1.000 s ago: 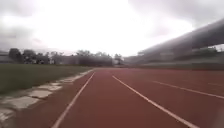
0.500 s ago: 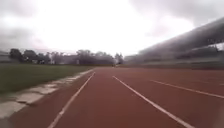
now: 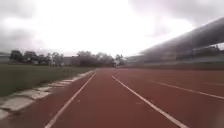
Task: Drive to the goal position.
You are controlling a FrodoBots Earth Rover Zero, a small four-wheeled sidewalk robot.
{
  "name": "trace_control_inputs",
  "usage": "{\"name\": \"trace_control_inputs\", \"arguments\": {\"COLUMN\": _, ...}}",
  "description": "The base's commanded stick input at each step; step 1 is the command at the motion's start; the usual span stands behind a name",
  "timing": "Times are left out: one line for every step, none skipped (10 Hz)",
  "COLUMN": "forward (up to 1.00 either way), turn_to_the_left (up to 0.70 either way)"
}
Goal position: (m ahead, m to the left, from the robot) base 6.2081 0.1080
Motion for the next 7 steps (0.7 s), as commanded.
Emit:
{"name": "trace_control_inputs", "arguments": {"forward": 0.70, "turn_to_the_left": 0.00}}
{"name": "trace_control_inputs", "arguments": {"forward": 0.70, "turn_to_the_left": 0.00}}
{"name": "trace_control_inputs", "arguments": {"forward": 0.70, "turn_to_the_left": 0.00}}
{"name": "trace_control_inputs", "arguments": {"forward": 0.70, "turn_to_the_left": 0.00}}
{"name": "trace_control_inputs", "arguments": {"forward": 0.70, "turn_to_the_left": 0.00}}
{"name": "trace_control_inputs", "arguments": {"forward": 0.70, "turn_to_the_left": 0.00}}
{"name": "trace_control_inputs", "arguments": {"forward": 0.70, "turn_to_the_left": 0.00}}
